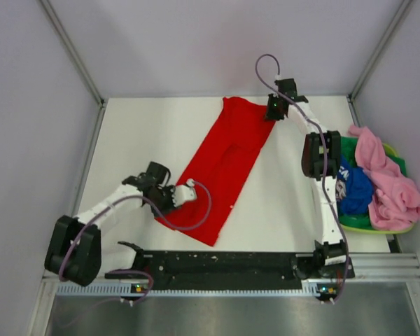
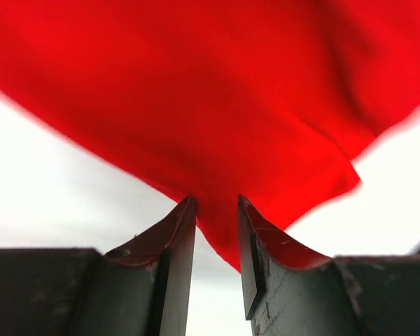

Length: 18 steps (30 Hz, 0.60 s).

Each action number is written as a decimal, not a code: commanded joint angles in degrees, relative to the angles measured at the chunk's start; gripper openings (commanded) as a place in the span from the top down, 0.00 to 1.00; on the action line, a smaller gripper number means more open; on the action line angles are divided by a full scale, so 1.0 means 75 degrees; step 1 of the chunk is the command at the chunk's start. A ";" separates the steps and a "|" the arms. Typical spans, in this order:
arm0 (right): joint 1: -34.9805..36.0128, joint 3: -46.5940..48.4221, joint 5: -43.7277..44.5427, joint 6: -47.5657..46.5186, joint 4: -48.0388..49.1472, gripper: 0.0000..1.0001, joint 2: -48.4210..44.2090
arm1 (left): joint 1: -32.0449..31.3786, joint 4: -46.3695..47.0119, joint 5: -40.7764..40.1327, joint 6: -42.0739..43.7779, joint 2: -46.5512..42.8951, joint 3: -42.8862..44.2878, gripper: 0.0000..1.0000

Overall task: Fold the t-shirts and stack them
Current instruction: Rotate the tshirt 70 degrees

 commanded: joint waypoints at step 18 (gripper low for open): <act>0.2206 -0.9982 -0.5158 -0.6413 0.4950 0.35 -0.8802 | -0.1554 -0.1589 0.2272 0.2165 -0.0181 0.0943 0.49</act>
